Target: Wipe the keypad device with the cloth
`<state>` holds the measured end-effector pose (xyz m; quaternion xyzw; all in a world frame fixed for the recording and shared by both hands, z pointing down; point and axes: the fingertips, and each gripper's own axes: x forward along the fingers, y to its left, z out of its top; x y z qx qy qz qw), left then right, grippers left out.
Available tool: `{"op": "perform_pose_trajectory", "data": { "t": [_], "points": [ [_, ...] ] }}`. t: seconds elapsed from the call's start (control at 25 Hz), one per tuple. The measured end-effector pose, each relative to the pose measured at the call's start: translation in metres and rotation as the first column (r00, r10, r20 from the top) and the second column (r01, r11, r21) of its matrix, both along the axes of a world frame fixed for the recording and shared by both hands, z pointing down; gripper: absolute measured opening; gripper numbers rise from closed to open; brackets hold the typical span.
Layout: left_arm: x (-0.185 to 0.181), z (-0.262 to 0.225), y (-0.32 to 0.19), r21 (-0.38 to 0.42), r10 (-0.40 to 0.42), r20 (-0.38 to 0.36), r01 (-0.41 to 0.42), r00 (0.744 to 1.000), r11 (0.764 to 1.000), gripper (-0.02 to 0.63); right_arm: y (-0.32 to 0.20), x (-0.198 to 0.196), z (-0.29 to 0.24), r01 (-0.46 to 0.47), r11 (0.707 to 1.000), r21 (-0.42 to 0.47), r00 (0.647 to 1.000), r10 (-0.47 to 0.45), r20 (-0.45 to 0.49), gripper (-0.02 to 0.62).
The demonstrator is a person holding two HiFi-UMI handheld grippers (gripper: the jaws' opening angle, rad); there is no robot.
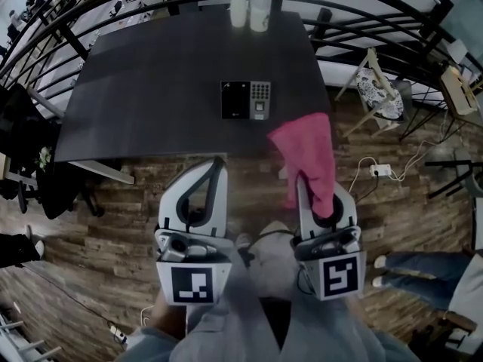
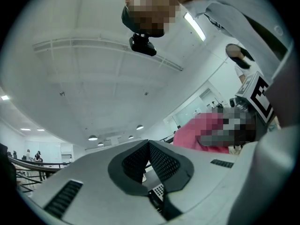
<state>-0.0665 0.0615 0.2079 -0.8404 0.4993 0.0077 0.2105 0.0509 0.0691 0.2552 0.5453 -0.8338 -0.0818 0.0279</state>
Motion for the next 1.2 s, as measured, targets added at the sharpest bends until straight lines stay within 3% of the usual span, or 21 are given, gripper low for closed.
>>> {"op": "perform_pose_trajectory", "data": {
  "t": [0.6, 1.2],
  "points": [
    [0.012, 0.007, -0.052, -0.024, -0.065, 0.015, 0.065, 0.998, 0.998, 0.003, -0.069, 0.018, 0.014, 0.033, 0.999, -0.036, 0.999, -0.033, -0.010, 0.040],
    [0.034, 0.009, -0.131, -0.051, -0.224, 0.039, 0.226, 0.974, 0.973, 0.003, -0.175, 0.046, 0.030, 0.156, 0.984, -0.087, 0.987, -0.158, -0.019, 0.040]
  ]
}}
